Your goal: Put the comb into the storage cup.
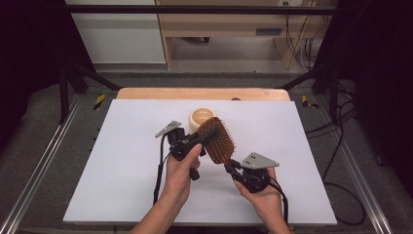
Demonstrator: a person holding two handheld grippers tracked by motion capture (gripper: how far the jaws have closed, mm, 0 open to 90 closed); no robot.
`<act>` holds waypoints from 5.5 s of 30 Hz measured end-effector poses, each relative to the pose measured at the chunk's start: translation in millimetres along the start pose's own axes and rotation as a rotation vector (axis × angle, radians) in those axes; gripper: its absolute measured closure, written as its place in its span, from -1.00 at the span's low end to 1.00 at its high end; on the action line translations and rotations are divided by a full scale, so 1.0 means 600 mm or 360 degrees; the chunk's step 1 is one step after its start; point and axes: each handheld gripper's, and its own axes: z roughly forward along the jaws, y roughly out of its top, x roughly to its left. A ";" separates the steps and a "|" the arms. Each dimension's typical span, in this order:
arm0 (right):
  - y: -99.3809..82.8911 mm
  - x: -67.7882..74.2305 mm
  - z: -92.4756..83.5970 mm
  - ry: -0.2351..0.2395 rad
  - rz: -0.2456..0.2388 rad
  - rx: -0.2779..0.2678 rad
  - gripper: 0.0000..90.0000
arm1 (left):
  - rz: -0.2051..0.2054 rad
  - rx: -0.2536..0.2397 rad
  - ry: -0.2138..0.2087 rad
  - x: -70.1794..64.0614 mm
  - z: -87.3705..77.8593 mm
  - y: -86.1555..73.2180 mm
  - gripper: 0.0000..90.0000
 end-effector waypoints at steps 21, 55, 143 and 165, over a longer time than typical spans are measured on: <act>-0.001 -0.010 -0.021 -0.0003 0.0091 -0.0070 0.07 | 0.0101 -0.0047 0.0024 -0.006 -0.009 0.030 0.16; -0.030 -0.077 -0.045 -0.0232 0.0265 -0.0252 -0.85 | 0.0263 -0.0105 0.0056 -0.034 -0.023 0.095 0.15; -0.045 -0.089 -0.045 -0.0320 0.0248 -0.0303 -0.88 | 0.0428 -0.0298 0.0180 -0.028 0.014 0.236 0.14; -0.047 -0.092 -0.044 -0.0309 0.0248 -0.0309 -0.88 | 0.0438 -0.0354 0.0240 0.002 0.031 0.244 0.14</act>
